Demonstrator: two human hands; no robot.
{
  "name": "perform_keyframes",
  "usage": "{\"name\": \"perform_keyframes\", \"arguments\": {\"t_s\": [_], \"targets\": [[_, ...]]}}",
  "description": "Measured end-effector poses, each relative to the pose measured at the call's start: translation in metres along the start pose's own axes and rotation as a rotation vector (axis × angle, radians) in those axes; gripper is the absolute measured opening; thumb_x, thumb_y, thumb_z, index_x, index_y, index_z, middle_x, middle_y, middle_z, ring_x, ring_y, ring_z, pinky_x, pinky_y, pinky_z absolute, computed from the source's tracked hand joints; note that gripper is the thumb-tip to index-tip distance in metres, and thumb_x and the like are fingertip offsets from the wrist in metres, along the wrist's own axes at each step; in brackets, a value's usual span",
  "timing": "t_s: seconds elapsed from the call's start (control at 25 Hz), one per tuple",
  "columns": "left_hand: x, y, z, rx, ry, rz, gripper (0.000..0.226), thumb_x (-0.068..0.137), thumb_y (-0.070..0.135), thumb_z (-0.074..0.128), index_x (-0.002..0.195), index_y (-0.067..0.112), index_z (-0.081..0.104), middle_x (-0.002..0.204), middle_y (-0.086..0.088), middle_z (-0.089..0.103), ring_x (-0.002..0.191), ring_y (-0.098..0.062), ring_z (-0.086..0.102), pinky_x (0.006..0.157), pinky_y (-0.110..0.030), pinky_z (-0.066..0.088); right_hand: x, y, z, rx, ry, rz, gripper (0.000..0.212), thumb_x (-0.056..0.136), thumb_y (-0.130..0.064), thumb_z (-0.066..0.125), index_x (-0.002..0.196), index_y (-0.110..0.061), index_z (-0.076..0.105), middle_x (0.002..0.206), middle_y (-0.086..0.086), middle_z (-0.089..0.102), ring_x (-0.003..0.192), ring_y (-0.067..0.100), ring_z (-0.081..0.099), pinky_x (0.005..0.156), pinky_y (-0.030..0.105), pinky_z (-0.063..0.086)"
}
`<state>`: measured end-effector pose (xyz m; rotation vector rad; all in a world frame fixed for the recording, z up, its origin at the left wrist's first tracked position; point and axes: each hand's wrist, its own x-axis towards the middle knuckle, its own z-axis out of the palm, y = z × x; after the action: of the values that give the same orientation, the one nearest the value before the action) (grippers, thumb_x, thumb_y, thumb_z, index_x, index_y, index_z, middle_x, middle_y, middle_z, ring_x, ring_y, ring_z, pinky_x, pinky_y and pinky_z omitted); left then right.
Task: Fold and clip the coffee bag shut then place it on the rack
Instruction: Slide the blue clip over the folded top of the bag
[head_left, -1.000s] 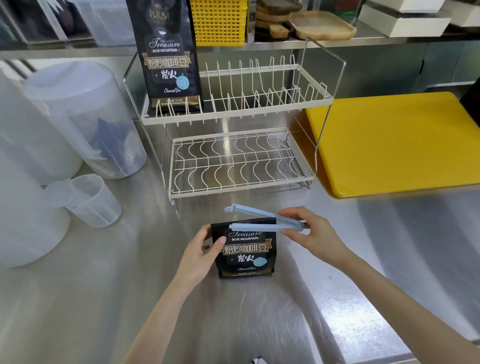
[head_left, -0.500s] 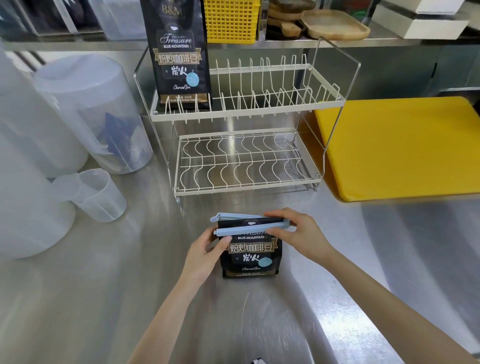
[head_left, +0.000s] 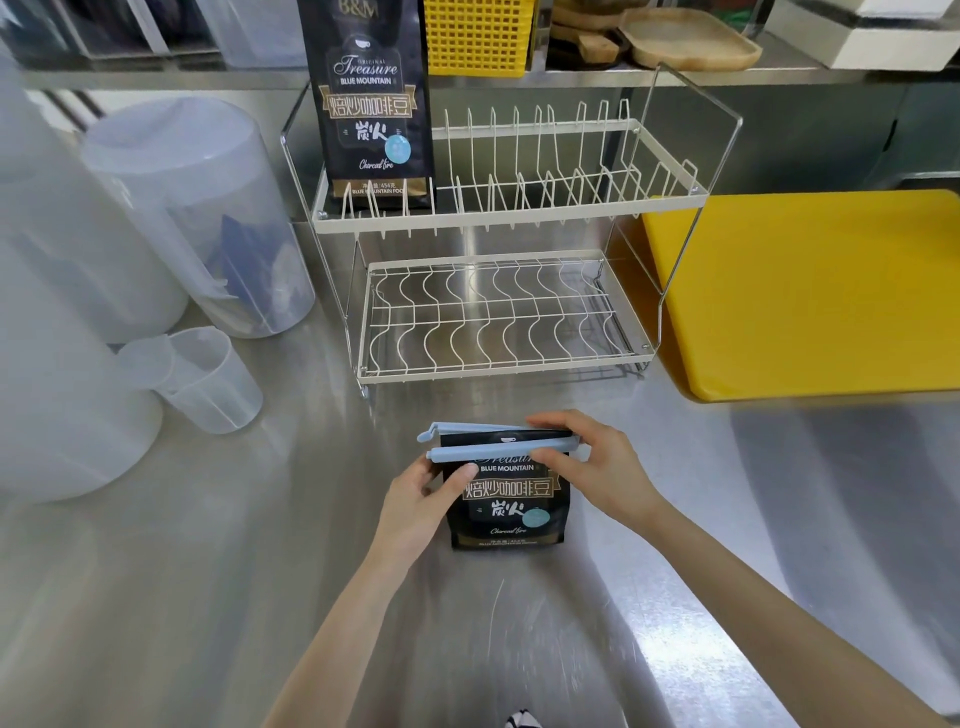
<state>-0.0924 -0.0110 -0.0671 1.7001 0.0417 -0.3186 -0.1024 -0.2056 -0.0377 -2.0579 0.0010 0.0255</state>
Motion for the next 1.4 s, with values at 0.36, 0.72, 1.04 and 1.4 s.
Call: {"name": "perform_keyframes", "arguments": {"t_s": [0.36, 0.72, 1.04, 1.4], "targets": [[0.000, 0.004, -0.007, 0.006, 0.002, 0.016, 0.041, 0.083, 0.024, 0.058, 0.123, 0.028, 0.047, 0.095, 0.010, 0.069, 0.076, 0.012, 0.062, 0.064, 0.002, 0.042, -0.004, -0.003, -0.001, 0.000, -0.010, -0.001, 0.027, 0.079, -0.017, 0.063, 0.093, -0.039, 0.054, 0.092, -0.031, 0.052, 0.090, -0.023, 0.048, 0.069, -0.002, 0.044], [0.000, 0.002, -0.014, 0.124, 0.054, 0.005, 0.014, 0.080, 0.032, 0.061, 0.084, 0.041, 0.051, 0.084, 0.015, 0.070, 0.080, -0.002, 0.063, 0.075, -0.021, 0.042, 0.000, -0.019, -0.004, -0.245, -0.086, -0.015, 0.032, 0.082, -0.023, 0.059, 0.114, -0.021, 0.056, 0.110, -0.007, 0.059, 0.095, 0.001, 0.049, 0.078, 0.008, 0.041], [-0.001, 0.004, -0.015, 0.193, 0.053, 0.069, 0.013, 0.080, 0.026, 0.062, 0.079, 0.034, 0.052, 0.079, 0.011, 0.065, 0.065, 0.007, 0.059, 0.060, -0.001, 0.041, 0.019, -0.050, 0.022, -0.620, -0.289, -0.148, 0.036, 0.082, -0.033, 0.055, 0.115, -0.017, 0.055, 0.112, 0.010, 0.064, 0.102, 0.027, 0.057, 0.091, 0.042, 0.045], [0.003, 0.016, -0.036, 0.580, -0.043, 0.256, 0.009, 0.086, 0.026, 0.053, 0.088, 0.020, 0.059, 0.070, 0.018, 0.053, 0.070, 0.013, 0.048, 0.065, -0.001, 0.035, 0.015, -0.045, 0.027, -0.634, -0.243, -0.136, 0.029, 0.086, -0.032, 0.050, 0.114, -0.024, 0.054, 0.112, 0.003, 0.063, 0.099, 0.027, 0.057, 0.083, 0.041, 0.049]]}}
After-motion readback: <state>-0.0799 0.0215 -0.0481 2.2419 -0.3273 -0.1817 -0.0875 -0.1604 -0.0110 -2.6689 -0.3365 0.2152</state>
